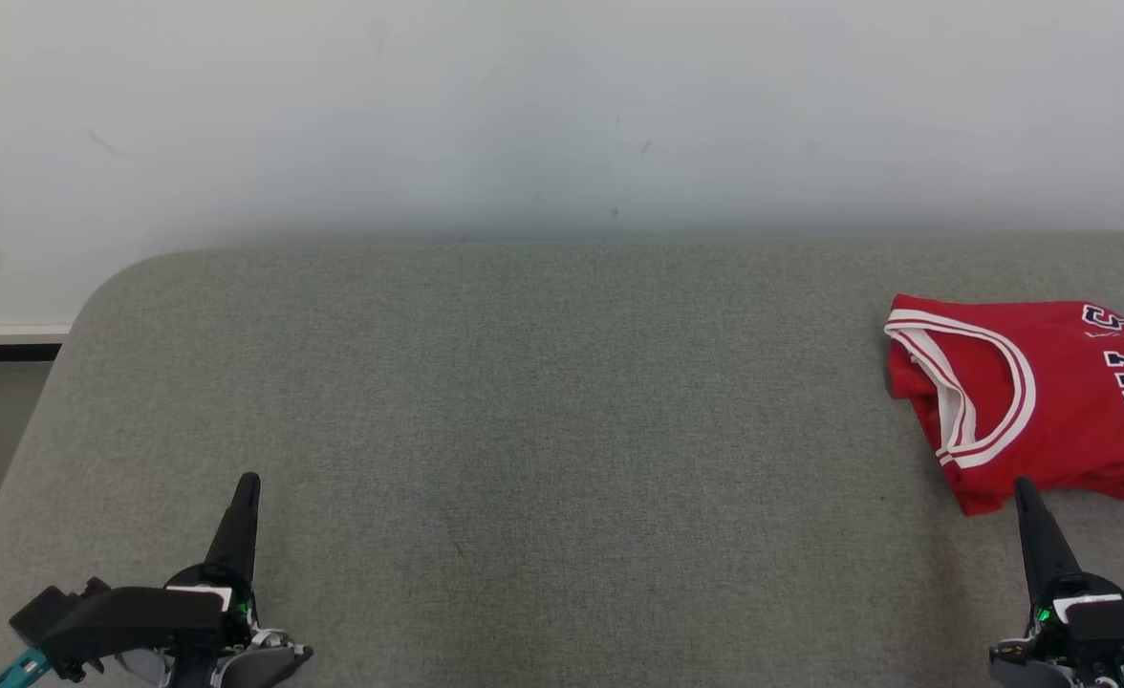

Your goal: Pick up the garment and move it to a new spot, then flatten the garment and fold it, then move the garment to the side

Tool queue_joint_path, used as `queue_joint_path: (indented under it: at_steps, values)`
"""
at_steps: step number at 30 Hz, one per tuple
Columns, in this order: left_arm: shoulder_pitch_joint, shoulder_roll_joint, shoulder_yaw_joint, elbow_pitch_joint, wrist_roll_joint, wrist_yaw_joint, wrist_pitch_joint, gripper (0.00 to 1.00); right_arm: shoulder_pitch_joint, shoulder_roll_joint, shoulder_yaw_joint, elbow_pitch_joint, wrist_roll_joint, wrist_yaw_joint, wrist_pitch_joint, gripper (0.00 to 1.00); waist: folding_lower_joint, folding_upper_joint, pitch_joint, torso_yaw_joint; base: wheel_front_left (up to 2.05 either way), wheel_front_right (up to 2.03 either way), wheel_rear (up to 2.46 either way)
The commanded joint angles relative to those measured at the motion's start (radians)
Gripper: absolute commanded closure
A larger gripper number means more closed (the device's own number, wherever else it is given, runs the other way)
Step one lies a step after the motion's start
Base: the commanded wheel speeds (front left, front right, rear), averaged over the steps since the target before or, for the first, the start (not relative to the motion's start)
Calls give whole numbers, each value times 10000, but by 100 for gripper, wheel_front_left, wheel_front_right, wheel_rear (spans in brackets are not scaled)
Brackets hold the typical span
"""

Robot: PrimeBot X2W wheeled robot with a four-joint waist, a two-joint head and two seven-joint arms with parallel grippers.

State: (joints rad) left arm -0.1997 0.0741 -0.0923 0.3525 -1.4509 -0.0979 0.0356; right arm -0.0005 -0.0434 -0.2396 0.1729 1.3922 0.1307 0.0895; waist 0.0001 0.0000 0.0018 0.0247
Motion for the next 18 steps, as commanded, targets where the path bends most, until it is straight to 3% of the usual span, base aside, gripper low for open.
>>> queue_joint_path:
  at_steps: [1, 18]
  values:
    - [-215, 8, 90, 2, -190, -84, 61, 100, -187, -89, -52, 5, 245, 2, 59, 100, -1, 0, 7, -12, 0, 0, 0]
    - [-408, -145, 359, 173, -1234, -258, 316, 100, -483, -99, -133, 198, 1458, 1, 303, 100, -1, 0, 78, -153, 0, 0, 0]
